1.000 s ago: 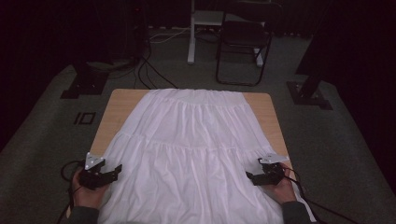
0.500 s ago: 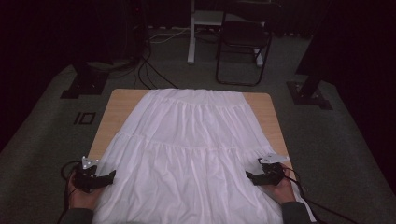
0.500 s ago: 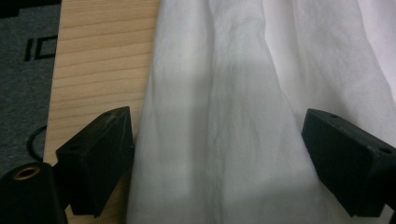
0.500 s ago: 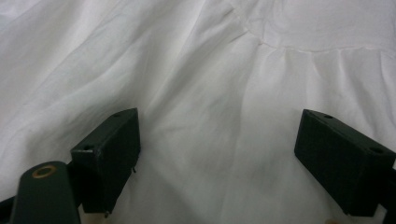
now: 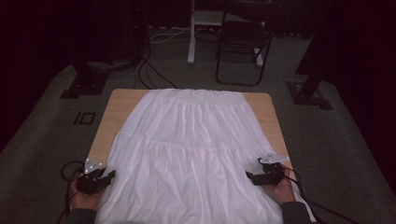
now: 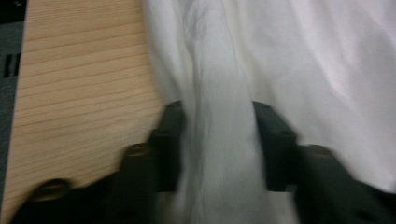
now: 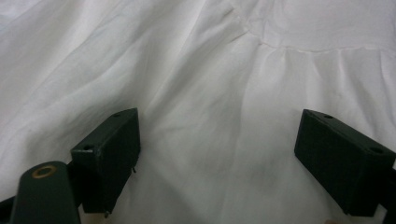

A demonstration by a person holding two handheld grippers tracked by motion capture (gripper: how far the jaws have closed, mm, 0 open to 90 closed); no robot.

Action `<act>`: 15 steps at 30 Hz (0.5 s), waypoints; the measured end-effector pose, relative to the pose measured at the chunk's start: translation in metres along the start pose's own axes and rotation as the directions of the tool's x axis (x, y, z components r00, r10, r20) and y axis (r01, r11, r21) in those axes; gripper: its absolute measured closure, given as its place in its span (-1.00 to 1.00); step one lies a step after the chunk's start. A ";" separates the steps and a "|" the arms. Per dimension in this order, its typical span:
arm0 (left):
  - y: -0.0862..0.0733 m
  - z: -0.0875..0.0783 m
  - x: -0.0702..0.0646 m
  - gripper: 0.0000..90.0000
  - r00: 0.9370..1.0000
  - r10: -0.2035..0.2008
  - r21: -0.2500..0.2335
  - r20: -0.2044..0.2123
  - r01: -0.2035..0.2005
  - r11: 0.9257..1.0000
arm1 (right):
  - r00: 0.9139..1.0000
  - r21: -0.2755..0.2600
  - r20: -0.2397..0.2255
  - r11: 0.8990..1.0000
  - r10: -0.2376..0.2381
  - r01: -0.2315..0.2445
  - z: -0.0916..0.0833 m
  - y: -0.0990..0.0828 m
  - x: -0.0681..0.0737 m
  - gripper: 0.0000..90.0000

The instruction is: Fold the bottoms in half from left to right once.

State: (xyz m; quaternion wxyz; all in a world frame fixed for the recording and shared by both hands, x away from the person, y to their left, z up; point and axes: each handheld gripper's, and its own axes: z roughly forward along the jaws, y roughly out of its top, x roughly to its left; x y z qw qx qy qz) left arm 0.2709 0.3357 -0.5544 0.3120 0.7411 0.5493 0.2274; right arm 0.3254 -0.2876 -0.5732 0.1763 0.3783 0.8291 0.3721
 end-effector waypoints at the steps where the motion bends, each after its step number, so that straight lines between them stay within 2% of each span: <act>1: 0.000 0.000 0.001 0.69 1.000 -0.008 -0.001 0.012 0.008 1.000 | 1.000 0.000 0.000 1.000 0.000 0.000 0.000 0.000 0.000 -0.69; 4: 0.000 -0.001 0.003 0.87 1.000 -0.006 0.004 0.020 0.006 1.000 | 1.000 0.000 0.000 1.000 0.000 0.000 0.000 0.000 0.000 -0.69; 9: 0.003 -0.003 0.003 0.89 1.000 0.027 0.009 -0.004 -0.027 1.000 | 1.000 0.000 0.000 1.000 0.000 0.000 0.000 0.000 0.000 -0.69; 15: 0.007 -0.011 0.004 0.91 0.998 0.056 -0.044 -0.033 -0.057 0.997 | 1.000 0.000 0.000 1.000 0.000 0.000 0.000 0.000 0.000 -0.69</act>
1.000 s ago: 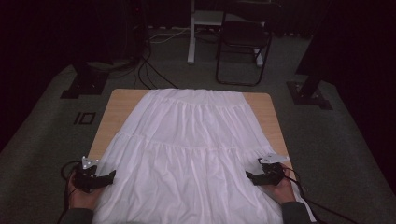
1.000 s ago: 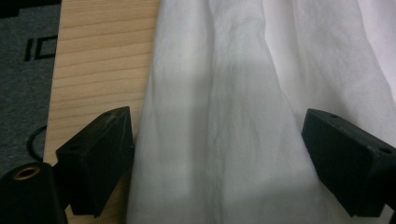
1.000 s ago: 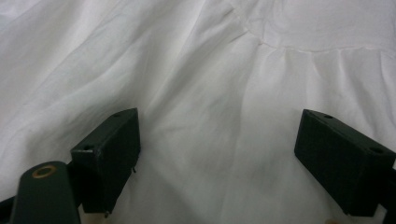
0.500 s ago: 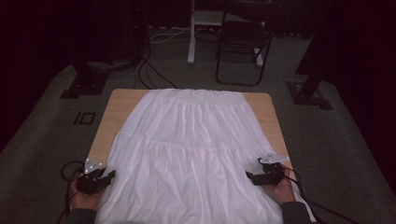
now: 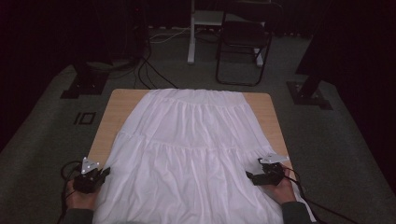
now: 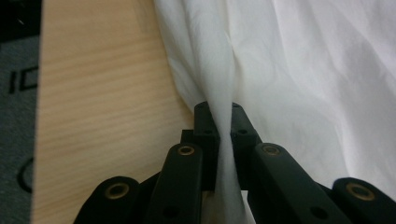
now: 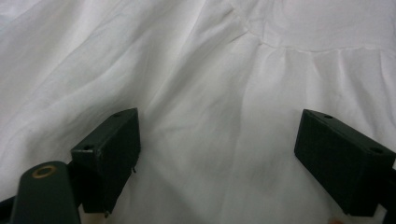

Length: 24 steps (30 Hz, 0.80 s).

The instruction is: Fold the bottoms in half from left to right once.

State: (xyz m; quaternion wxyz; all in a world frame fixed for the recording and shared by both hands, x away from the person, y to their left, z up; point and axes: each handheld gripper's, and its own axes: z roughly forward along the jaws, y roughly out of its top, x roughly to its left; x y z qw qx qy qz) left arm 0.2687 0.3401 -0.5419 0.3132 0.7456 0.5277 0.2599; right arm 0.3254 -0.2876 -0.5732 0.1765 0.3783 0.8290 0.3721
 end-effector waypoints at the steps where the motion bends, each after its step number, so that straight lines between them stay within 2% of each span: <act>1: 0.000 0.000 0.000 0.91 1.000 0.000 0.000 0.000 0.000 1.000 | 1.000 0.000 0.000 1.000 0.000 0.000 0.000 0.000 0.000 -0.69; 2: 0.001 -0.002 0.002 0.91 1.000 0.008 -0.011 -0.005 -0.008 1.000 | 1.000 -0.006 0.010 1.000 0.008 -0.008 -0.001 0.000 0.000 -0.57; 3: 0.002 -0.003 0.003 0.91 1.000 0.012 -0.017 -0.015 -0.013 1.000 | 1.000 -0.006 0.010 1.000 0.008 -0.008 -0.001 0.000 0.000 -0.57; 5: 0.005 -0.006 0.007 0.92 0.999 0.017 -0.027 -0.035 -0.018 0.999 | 0.999 -0.019 0.030 0.999 0.026 -0.026 -0.002 -0.001 -0.001 -0.42; 6: 0.006 -0.007 0.010 0.92 0.999 0.014 -0.030 -0.046 -0.015 0.999 | 0.999 -0.019 0.030 0.999 0.026 -0.026 -0.002 -0.001 -0.001 -0.42; 8: 0.008 -0.010 0.018 0.92 0.998 0.003 -0.041 -0.070 -0.006 0.999 | 0.999 -0.028 0.034 0.999 0.038 -0.038 -0.003 -0.001 -0.002 -0.19; 10: 0.009 -0.012 0.027 0.92 0.994 -0.014 -0.043 -0.104 0.009 0.999 | 0.998 -0.023 0.044 0.998 0.055 -0.054 -0.006 -0.001 -0.003 -0.05; 16: 0.009 -0.015 0.053 0.93 0.978 -0.044 -0.029 -0.204 0.038 0.999 | 0.997 -0.038 0.066 0.998 0.046 -0.043 -0.012 0.000 -0.003 -0.06; 18: 0.009 -0.014 0.060 0.93 0.969 -0.050 -0.020 -0.240 0.047 0.999 | 0.996 -0.049 0.080 0.998 0.046 -0.042 -0.016 0.001 -0.003 -0.07; 20: 0.009 -0.015 0.069 0.93 0.958 -0.058 -0.011 -0.280 0.058 0.998 | 0.995 -0.055 0.091 0.998 0.047 -0.042 -0.019 0.001 -0.003 -0.08; 22: 0.008 -0.017 0.080 0.93 0.947 -0.095 -0.020 -0.308 0.094 0.995 | 0.994 -0.067 0.098 0.997 0.052 -0.045 -0.021 0.000 -0.004 -0.08; 23: 0.007 -0.019 0.086 0.94 0.938 -0.116 -0.027 -0.327 0.114 0.993 | 0.993 -0.070 0.102 0.997 0.051 -0.044 -0.022 0.000 -0.004 -0.09; 24: 0.005 -0.024 0.098 0.94 0.918 -0.154 -0.041 -0.366 0.149 0.988 | 0.992 -0.075 0.112 0.996 0.056 -0.047 -0.025 0.000 -0.005 -0.09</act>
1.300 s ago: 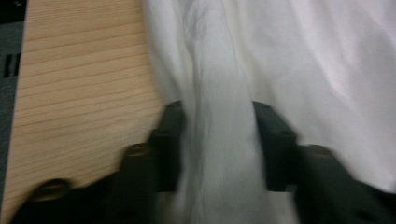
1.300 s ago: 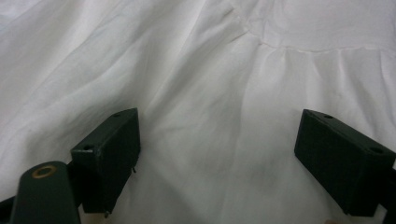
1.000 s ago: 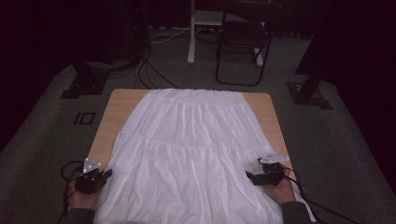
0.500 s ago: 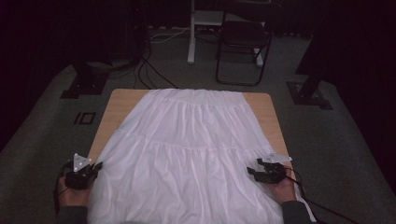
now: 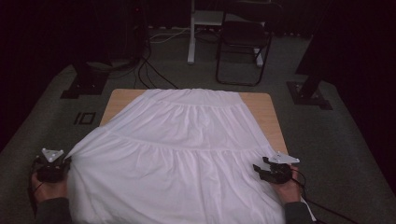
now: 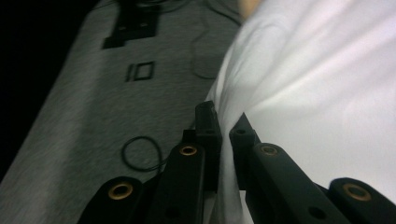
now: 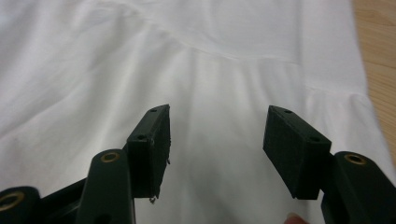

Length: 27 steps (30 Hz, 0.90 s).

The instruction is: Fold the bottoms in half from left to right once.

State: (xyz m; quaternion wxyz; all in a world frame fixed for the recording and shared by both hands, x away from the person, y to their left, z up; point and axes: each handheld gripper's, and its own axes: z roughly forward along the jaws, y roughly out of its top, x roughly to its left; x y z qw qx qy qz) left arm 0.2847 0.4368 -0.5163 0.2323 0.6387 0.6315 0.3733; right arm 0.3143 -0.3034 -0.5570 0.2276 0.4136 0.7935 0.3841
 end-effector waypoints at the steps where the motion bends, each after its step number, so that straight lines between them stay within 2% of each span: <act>1: 0.000 0.000 0.000 0.94 1.000 0.000 0.000 0.000 0.000 1.000 | 1.000 0.000 0.000 1.000 0.000 0.000 0.000 0.000 0.000 -0.09; 2: 0.000 -0.001 0.006 0.94 1.000 -0.016 0.005 -0.017 0.016 1.000 | 1.000 -0.002 0.006 1.000 0.005 -0.005 -0.002 -0.001 -0.001 -0.10; 4: 0.002 -0.003 0.013 0.94 0.999 -0.023 0.009 -0.032 0.023 1.000 | 1.000 -0.004 0.008 1.000 0.004 -0.004 -0.002 -0.001 -0.001 -0.10; 8: 0.003 -0.012 0.005 0.94 1.000 0.014 -0.014 -0.016 -0.015 1.000 | 1.000 0.009 0.024 1.000 0.005 -0.005 -0.002 -0.002 -0.002 -0.11; 11: 0.004 -0.019 -0.004 0.93 0.999 0.021 -0.054 0.032 -0.020 0.998 | 1.000 0.010 0.025 1.000 0.006 -0.006 -0.002 -0.002 -0.002 -0.11; 15: 0.010 -0.035 -0.017 0.93 0.994 0.053 -0.107 0.093 -0.043 0.993 | 1.000 0.016 0.021 1.000 0.007 -0.008 0.000 -0.003 -0.003 -0.11; 20: 0.022 -0.060 -0.035 0.93 0.979 0.106 -0.173 0.174 -0.076 0.982 | 1.000 0.034 0.016 0.999 0.005 -0.005 0.004 -0.005 -0.003 -0.11; 23: 0.028 -0.071 -0.045 0.93 0.961 0.137 -0.206 0.239 -0.087 0.975 | 1.000 0.048 0.013 0.999 0.008 -0.009 0.008 -0.007 -0.004 -0.13; 27: 0.037 -0.083 -0.061 0.93 0.940 0.182 -0.237 0.288 -0.114 0.965 | 1.000 0.053 0.012 0.998 0.013 -0.013 0.011 -0.009 -0.004 -0.14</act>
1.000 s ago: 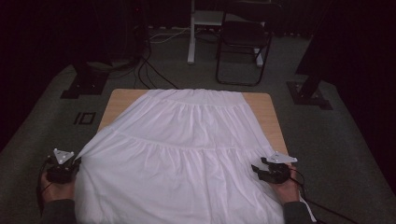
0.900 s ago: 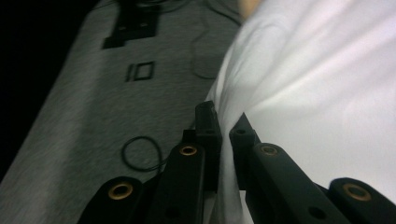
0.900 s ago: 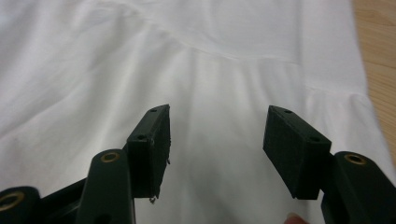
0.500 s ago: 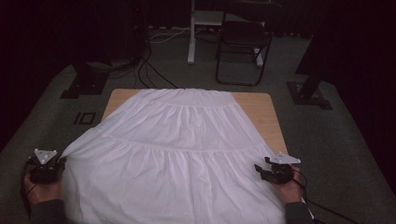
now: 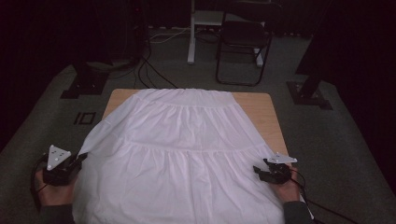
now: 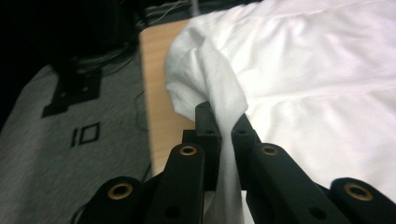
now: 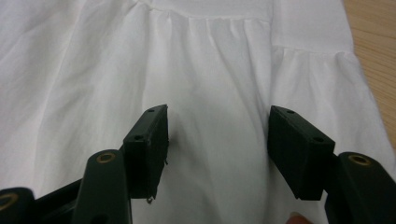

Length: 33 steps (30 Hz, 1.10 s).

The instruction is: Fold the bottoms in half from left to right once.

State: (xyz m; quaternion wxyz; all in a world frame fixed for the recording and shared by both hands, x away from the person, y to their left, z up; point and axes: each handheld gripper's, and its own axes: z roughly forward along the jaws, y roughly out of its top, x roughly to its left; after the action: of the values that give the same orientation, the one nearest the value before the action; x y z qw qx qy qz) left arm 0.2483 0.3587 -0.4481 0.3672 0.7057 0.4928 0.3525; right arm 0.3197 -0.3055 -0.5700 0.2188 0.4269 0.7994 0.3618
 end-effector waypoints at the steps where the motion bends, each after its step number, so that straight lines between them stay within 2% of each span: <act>1: 0.003 0.000 -0.004 0.93 1.000 0.007 -0.006 0.017 -0.007 1.000 | 1.000 0.000 -0.001 1.000 0.001 -0.001 0.000 0.000 0.000 -0.14; 4: 0.013 -0.001 -0.017 0.93 0.997 0.031 -0.023 0.073 -0.030 0.999 | 1.000 -0.002 -0.004 1.000 0.005 -0.005 0.001 0.000 -0.001 -0.14; 8: 0.026 0.002 -0.034 0.93 0.987 0.068 -0.047 0.145 -0.062 0.997 | 1.000 -0.005 -0.008 1.000 0.012 -0.012 0.001 -0.001 -0.002 -0.16; 9: 0.029 0.004 -0.039 0.93 0.984 0.076 -0.051 0.163 -0.069 0.996 | 1.000 -0.006 -0.009 1.000 0.014 -0.014 0.001 -0.001 -0.002 -0.16; 10: 0.034 0.007 -0.048 0.93 0.977 0.093 -0.058 0.194 -0.083 0.995 | 1.000 -0.008 -0.010 1.000 0.016 -0.016 0.001 -0.001 -0.002 -0.16; 11: 0.034 0.007 -0.048 0.93 0.977 0.093 -0.058 0.194 -0.083 0.995 | 1.000 -0.008 -0.010 1.000 0.016 -0.016 0.001 -0.001 -0.002 -0.16; 12: 0.037 0.009 -0.053 0.93 0.972 0.101 -0.060 0.211 -0.090 0.994 | 1.000 -0.008 -0.012 1.000 0.022 -0.022 0.001 -0.002 -0.002 -0.16; 16: 0.046 0.020 -0.072 0.93 0.955 0.123 -0.077 0.271 -0.106 0.991 | 1.000 -0.009 -0.015 1.000 0.024 -0.024 0.001 -0.002 -0.003 -0.16; 18: 0.051 0.027 -0.082 0.93 0.943 0.129 -0.090 0.305 -0.106 0.990 | 1.000 -0.010 -0.013 1.000 0.026 -0.026 0.001 -0.002 -0.002 -0.16; 21: 0.061 0.036 -0.102 0.93 0.922 0.155 -0.106 0.354 -0.125 0.986 | 1.000 -0.009 -0.009 1.000 0.027 -0.027 0.001 -0.002 -0.002 -0.16; 28: 0.086 0.063 -0.154 0.93 0.858 0.222 -0.135 0.462 -0.180 0.974 | 0.999 -0.010 -0.013 0.999 0.032 -0.032 0.001 -0.002 -0.002 -0.16; 31: 0.099 0.074 -0.181 0.93 0.824 0.258 -0.157 0.504 -0.206 0.966 | 0.999 -0.009 -0.013 0.999 0.031 -0.031 0.001 -0.002 -0.003 -0.16; 33: 0.108 0.079 -0.199 0.93 0.796 0.279 -0.180 0.538 -0.215 0.960 | 0.999 -0.010 -0.013 0.999 0.030 -0.030 0.001 -0.002 -0.003 -0.16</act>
State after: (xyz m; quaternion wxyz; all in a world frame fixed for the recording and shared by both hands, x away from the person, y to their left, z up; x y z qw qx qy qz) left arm 0.3108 0.1285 -0.4194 0.4839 0.8146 0.2476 0.2024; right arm 0.3209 -0.3080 -0.5724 0.2103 0.4355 0.7923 0.3719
